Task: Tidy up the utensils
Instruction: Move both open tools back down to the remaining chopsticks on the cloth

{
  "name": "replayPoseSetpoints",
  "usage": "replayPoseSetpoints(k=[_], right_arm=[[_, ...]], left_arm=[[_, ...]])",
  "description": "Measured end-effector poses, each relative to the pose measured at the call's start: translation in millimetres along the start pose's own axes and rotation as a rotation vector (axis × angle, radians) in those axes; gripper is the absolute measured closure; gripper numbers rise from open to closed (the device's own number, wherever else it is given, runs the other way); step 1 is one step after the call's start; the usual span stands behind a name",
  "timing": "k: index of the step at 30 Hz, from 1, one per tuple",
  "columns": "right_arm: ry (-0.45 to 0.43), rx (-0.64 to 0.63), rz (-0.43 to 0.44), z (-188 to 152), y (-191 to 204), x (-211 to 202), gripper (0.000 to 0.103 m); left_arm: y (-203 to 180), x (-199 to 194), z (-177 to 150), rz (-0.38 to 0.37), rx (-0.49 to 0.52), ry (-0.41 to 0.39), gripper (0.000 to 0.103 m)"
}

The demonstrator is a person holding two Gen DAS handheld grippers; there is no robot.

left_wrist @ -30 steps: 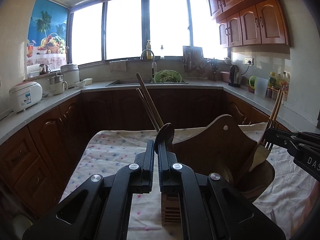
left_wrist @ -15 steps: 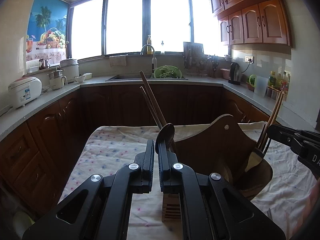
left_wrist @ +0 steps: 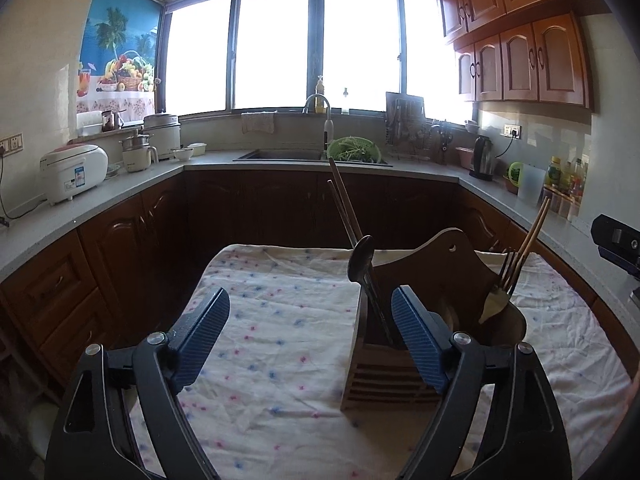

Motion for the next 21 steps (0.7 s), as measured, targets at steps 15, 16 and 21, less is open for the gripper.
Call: replayPoseSetpoints(k=[15,16,21], right_arm=[[0.037,0.068,-0.013,-42.3,-49.3,-78.1,0.001],[0.043,0.073,-0.021,-46.8,-53.8,-83.2,0.001],[0.079,0.113,-0.054,-72.5,-75.5,-106.3,0.001]], left_arm=[[-24.4,-69.4,-33.9,-0.094,-0.063,0.047,0.003],[-26.6,-73.6,-37.7,-0.103,-0.069,0.051,0.003],[-39.5,-90.0,-59.1,-0.143,-0.088,0.085,0.003]])
Point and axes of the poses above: each gripper's, at about its wrist camera, not at the fingertips, and x roughly the way its jaws point, y to its left, z to its top, the point moved 4 cm from there along x, roughly the way its jaws point, and after that the axes turned 10 degrees about -z, right-handed, at the moved point
